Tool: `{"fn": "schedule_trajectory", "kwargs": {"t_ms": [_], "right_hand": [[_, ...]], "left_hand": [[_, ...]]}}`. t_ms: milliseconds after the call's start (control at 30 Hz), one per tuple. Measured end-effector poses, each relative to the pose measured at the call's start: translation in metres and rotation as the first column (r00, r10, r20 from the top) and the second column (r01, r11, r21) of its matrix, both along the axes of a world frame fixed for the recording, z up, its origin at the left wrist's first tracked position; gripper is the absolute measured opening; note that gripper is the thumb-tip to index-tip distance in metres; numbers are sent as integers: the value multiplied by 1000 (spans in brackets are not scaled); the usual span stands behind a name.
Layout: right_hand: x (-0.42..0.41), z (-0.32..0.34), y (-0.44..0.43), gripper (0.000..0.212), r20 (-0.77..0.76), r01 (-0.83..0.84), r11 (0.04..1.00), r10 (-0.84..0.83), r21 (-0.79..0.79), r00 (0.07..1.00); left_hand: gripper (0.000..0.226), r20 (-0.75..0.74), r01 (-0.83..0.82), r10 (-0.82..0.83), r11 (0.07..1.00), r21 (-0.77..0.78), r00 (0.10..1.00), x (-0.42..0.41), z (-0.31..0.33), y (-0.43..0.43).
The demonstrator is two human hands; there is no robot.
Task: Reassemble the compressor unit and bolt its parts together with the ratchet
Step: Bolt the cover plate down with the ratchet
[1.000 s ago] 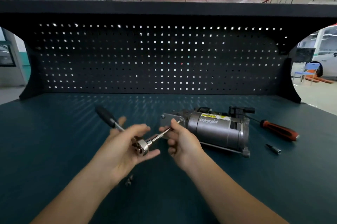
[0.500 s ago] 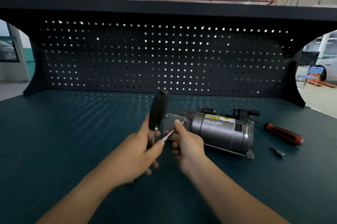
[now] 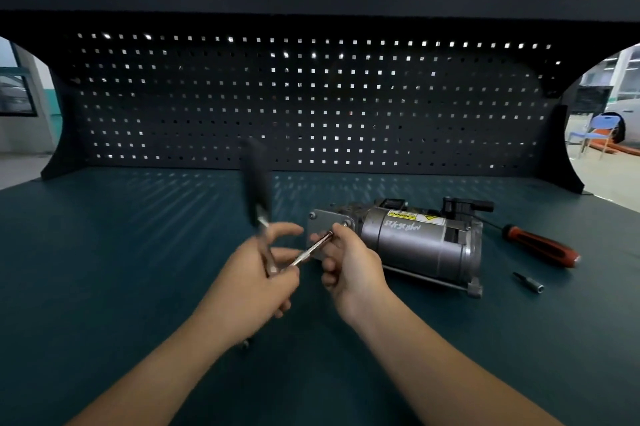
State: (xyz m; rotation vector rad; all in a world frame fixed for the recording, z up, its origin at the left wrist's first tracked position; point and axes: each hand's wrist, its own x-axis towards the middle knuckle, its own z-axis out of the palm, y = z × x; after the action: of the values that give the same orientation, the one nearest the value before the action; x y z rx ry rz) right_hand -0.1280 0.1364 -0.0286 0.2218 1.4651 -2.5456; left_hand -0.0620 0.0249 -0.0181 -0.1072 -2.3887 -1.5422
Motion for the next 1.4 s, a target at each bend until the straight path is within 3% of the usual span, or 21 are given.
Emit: {"fn": "schedule_trajectory", "kwargs": {"t_ms": [67, 133, 167, 233, 300, 333, 400, 467, 533, 600, 700, 767, 867, 967, 1033, 1067, 1100, 1167, 1233, 1300, 1400], "right_hand": [[-1, 0, 0, 22, 0, 12, 1000, -12, -17, 1000], [0, -1, 0, 23, -29, 27, 999, -26, 36, 999], [1, -2, 0, 24, -42, 29, 998, -26, 64, 999], [1, -2, 0, 26, -49, 25, 998, -22, 63, 999], [-1, -1, 1, 26, -35, 20, 999, -19, 25, 999], [-1, 0, 2, 25, -27, 5, 1000, -5, 9, 1000], [-1, 1, 3, 22, -16, -40, 998, 40, -42, 999], [-1, 0, 4, 20, -26, -78, 995, 77, -64, 997], [-1, -1, 4, 20, -33, -82, 996, 81, -33, 996], [-2, -1, 4, 23, -30, -61, 998, 62, 29, 998], [-2, -2, 4, 26, -21, -4, 991, 7, 133, 1000], [-2, -2, 4, 26, -28, 36, 985, -32, 170, 999], [-1, -3, 5, 29, -48, 77, 975, -69, 207, 997], [-1, 0, 6, 26, -49, 46, 981, -38, 189, 998], [-1, 2, 7, 22, -19, 25, 993, -23, 112, 1000], [-1, 3, 6, 21, -4, 20, 996, -20, 82, 1000], [-1, 4, 5, 20, 10, 15, 998, -15, 58, 1000], [-1, 5, 2, 18, 31, 2, 1000, -3, 25, 1000], [-2, 5, 0, 18, 39, -4, 1000, 3, 13, 999], [-2, 6, -2, 21, 45, -1, 1000, 0, 18, 999], [-3, 6, -2, 26, 66, -5, 1000, 3, 25, 998]], "left_hand": [[44, -321, -134, -80, 795, -591, 944, 2, -9, -1], [52, -399, -216, -204, 583, -783, 894, 3, -16, -1], [52, -392, -200, -205, 603, -772, 897, 3, -18, 0], [45, -305, -73, -113, 840, -538, 946, 4, -13, 5], [31, -25, 27, -26, 999, 27, 999, 2, -5, 11], [25, 161, 19, -87, 923, 384, 983, 1, -1, 11], [19, 271, -91, -339, 463, 882, 901, -4, 4, 8], [30, 230, -187, -405, 143, 972, 885, -4, 6, 3], [21, 288, -199, -362, 264, 944, 887, -4, 5, 3], [15, 341, -143, -209, 624, 768, 917, -3, 6, 7], [26, 134, -86, 69, 988, 127, 989, 0, 0, 10], [19, -68, -157, 142, 933, -324, 987, 5, -4, 11], [37, -296, -301, 106, 577, -760, 949, 7, -14, 13], [19, -222, -160, 49, 843, -514, 974, 7, -8, 14], [15, 35, -24, 24, 1000, -3, 999, 6, 1, 16], [16, 214, -10, -73, 931, 366, 974, 3, 3, 15], [15, 317, -53, -236, 721, 691, 919, 1, 7, 13], [24, 299, -198, -427, 267, 943, 853, -4, 9, 5], [23, 302, -197, -423, 274, 941, 854, -3, 9, 4], [18, 328, -103, -268, 611, 785, 906, 0, 9, 8], [42, 75, -50, 48, 998, 30, 996, 3, -1, 12]]}}
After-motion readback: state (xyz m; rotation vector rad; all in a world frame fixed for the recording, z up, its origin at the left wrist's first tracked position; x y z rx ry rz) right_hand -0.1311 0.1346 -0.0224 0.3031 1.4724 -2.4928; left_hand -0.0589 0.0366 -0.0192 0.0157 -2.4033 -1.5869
